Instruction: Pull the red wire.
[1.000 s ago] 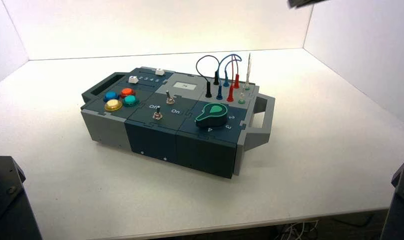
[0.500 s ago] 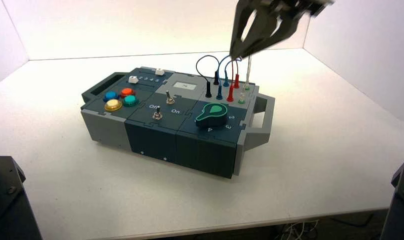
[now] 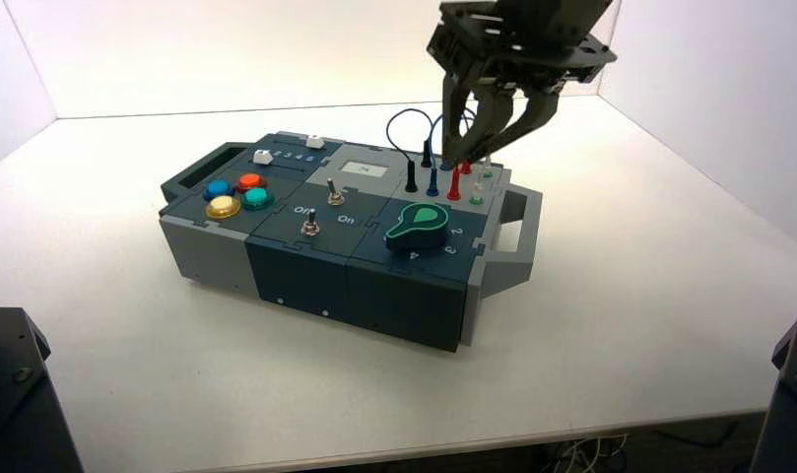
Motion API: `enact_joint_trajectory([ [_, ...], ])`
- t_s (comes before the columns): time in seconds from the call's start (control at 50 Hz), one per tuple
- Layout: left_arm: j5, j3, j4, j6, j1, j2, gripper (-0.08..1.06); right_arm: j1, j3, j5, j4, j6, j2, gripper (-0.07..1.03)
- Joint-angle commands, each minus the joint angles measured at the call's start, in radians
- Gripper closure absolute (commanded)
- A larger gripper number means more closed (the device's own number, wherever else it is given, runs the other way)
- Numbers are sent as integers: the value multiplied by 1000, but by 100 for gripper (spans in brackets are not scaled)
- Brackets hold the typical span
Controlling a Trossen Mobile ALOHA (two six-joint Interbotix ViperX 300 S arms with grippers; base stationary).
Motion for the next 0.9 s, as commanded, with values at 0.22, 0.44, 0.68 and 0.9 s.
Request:
enact_joint_trajectory([
  [0.22, -9, -17, -2, 0, 8, 18, 100, -57, -43, -18, -31, 3, 8, 59],
  [0.44, -9, -17, -2, -2, 8, 18, 101, -57, -60, -26, -34, 3, 38, 59],
  [0.68, -8, -17, -2, 0, 8, 18, 100, -57, -78, -35, -34, 3, 94, 59],
  [0.9, -9, -17, -2, -2, 8, 18, 100, -71, -98, -37, -43, 3, 133, 59],
])
